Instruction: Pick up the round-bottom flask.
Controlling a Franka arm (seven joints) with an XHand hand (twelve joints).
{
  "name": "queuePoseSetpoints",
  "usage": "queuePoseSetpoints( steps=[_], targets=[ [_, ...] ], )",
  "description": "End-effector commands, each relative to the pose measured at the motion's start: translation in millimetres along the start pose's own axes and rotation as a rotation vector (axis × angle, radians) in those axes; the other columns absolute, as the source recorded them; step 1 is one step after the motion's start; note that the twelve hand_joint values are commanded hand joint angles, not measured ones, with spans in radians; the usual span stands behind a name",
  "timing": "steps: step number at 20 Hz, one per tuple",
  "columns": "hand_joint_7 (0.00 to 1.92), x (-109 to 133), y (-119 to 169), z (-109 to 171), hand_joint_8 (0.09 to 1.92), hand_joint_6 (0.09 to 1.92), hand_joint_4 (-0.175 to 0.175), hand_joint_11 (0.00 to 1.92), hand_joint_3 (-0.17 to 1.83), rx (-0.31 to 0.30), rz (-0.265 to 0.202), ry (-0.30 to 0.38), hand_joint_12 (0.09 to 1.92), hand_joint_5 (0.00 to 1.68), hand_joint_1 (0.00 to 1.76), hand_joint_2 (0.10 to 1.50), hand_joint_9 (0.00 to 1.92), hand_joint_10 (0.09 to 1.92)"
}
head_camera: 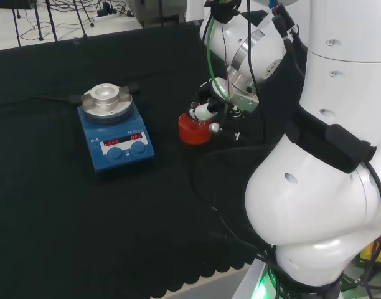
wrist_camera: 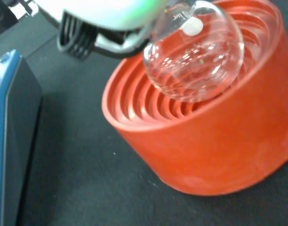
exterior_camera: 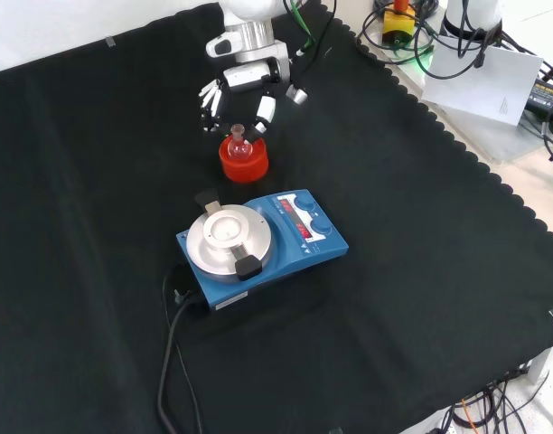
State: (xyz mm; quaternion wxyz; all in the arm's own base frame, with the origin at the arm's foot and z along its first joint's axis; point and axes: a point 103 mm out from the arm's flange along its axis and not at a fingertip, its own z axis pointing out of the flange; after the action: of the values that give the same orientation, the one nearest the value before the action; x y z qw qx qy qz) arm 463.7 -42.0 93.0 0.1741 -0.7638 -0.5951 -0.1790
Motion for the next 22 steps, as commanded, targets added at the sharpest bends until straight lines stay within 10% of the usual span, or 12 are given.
queuePoseSetpoints(
  steps=[1,22],
  targets=[
    [0.69,10.7,1.3,-9.1,0.63,0.99,0.175,0.4,0.93,0.013,-0.019,0.028,1.29,1.17,1.11,0.57,0.83,0.56],
    [0.7,73.1,-1.1,-62.6,0.62,0.98,0.175,0.43,0.94,0.133,-0.064,-0.059,1.29,1.19,1.11,0.55,0.85,0.54]
  ],
)
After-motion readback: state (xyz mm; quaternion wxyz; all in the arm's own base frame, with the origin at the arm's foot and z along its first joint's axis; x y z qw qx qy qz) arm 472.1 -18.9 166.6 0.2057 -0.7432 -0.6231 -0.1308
